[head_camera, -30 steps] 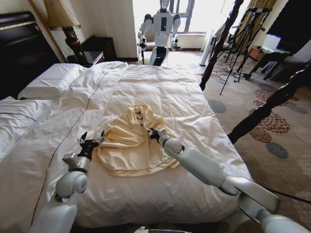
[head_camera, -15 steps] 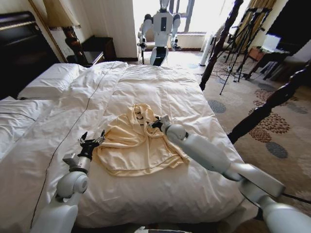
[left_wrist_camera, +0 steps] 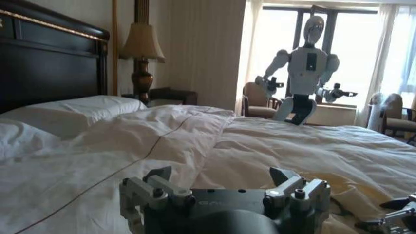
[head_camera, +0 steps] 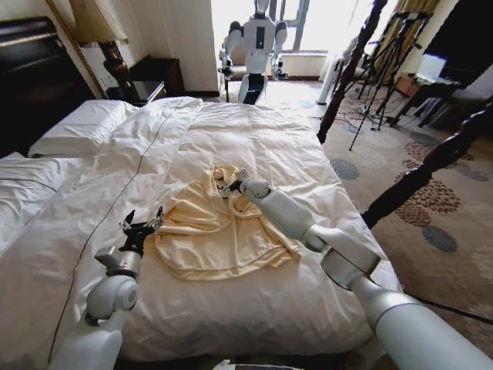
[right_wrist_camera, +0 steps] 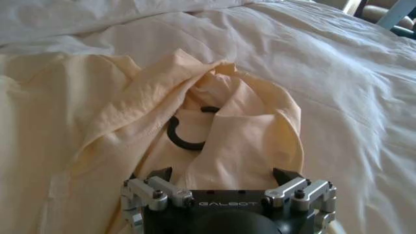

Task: Pick up the clothes from the bed and hang them on the clothes hanger.

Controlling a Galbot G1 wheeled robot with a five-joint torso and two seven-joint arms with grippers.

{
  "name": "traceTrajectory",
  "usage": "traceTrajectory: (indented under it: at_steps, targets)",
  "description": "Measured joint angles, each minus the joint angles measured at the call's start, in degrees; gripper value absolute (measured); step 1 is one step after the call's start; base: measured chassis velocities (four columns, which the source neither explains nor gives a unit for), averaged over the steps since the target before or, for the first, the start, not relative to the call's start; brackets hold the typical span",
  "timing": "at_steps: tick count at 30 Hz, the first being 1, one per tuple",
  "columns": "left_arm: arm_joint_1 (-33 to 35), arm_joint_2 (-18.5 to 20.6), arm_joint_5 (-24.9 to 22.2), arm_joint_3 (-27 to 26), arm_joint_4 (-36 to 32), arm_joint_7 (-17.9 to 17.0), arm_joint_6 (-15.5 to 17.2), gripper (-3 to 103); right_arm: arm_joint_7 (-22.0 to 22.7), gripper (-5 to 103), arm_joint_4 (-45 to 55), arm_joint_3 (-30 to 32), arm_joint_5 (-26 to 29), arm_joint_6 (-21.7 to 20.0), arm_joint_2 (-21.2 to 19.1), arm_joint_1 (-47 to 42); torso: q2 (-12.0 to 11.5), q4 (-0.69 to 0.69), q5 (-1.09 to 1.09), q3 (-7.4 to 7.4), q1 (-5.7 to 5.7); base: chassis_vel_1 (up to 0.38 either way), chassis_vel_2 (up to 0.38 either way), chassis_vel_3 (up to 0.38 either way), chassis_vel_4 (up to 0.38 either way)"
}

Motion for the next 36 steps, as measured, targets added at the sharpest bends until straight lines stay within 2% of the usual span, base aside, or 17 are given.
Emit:
traceTrajectory:
  at_steps: [5, 13, 22, 23, 24, 26, 27, 29, 30, 33, 35, 36]
  targets:
    - [-0.31, -0.41, 0.14, 0.54, 0.76, 0.0, -0.27, 100, -1.66, 100, -0.07, -0.14, 0.31, -1.19, -1.2, 0.21, 0.0, 0.0, -0.01, 0.0, 0.0, 0.0, 0.0, 0.0, 0.0]
    - [-0.88, 0.77, 0.03, 0.85, 0.63, -0.06, 0.02, 100, -4.33, 100, -5.16, 1.36, 0.88, -0.04, 1.4, -0.17, 0.0, 0.03, -0.01, 0.0, 0.0, 0.0, 0.0, 0.0, 0.0]
    - [-0.73, 0.09, 0.12, 0.91, 1.11, -0.05, -0.08, 100, -5.28, 101, -8.25, 2.68, 0.57, 0.93, 2.16, -0.43, 0.0, 0.05, -0.01, -0.01, 0.0, 0.0, 0.0, 0.0, 0.0]
    - [-0.7, -0.02, 0.16, 0.99, 1.2, -0.02, -0.12, 100, -5.38, 96, -8.61, 3.04, 0.58, 1.13, 2.18, -0.56, 0.0, 0.04, -0.01, -0.01, 0.0, 0.0, 0.0, 0.0, 0.0]
    - [-0.71, -0.03, 0.19, 1.03, 1.26, 0.0, -0.17, 100, -5.56, 96, -8.68, 3.35, 0.58, 1.2, 2.17, -0.7, 0.0, 0.04, 0.0, -0.01, 0.0, 0.0, 0.0, 0.0, 0.0]
    - [-0.82, 0.01, 0.22, 1.09, 1.42, 0.02, -0.21, 100, -5.82, 86, -8.76, 4.01, 0.58, 1.3, 2.12, -1.12, 0.0, 0.02, -0.01, -0.01, 0.0, 0.0, 0.0, 0.0, 0.0]
    - [-0.82, 0.01, 0.22, 1.09, 1.42, 0.02, -0.21, 100, -5.82, 86, -8.76, 4.01, 0.58, 1.3, 2.12, -1.12, 0.0, 0.02, -0.01, -0.01, 0.0, 0.0, 0.0, 0.0, 0.0]
    - [-0.96, 0.21, 0.23, 1.18, 1.44, 0.02, -0.21, 100, -5.89, 75, -8.95, 4.77, 0.58, 1.79, 2.26, -1.71, 0.0, 0.02, -0.01, -0.01, 0.0, 0.0, 0.0, 0.0, 0.0]
    - [-0.96, 0.21, 0.23, 1.18, 1.44, 0.02, -0.21, 100, -5.89, 75, -8.95, 4.77, 0.58, 1.79, 2.26, -1.71, 0.0, 0.02, -0.01, -0.01, 0.0, 0.0, 0.0, 0.0, 0.0]
    - [-1.17, 0.43, 0.23, 1.37, 1.44, 0.02, -0.13, 100, -5.78, 58, -8.88, 5.4, 0.34, 2.46, 2.45, -2.61, 0.0, 0.02, -0.01, -0.01, -0.01, 0.0, 0.0, 0.0, 0.0]
    - [-1.2, 0.44, 0.23, 1.41, 1.44, 0.02, -0.11, 100, -5.72, 58, -8.75, 5.5, 0.23, 2.51, 2.45, -2.8, 0.0, 0.01, -0.01, -0.01, -0.01, 0.0, 0.0, 0.0, 0.0]
    - [-1.26, 0.45, 0.22, 1.51, 1.47, 0.02, -0.07, 100, -5.66, 48, -8.57, 5.56, 0.05, 2.68, 2.45, -3.07, 0.0, 0.02, 0.0, -0.02, -0.01, 0.0, 0.0, 0.0, 0.0]
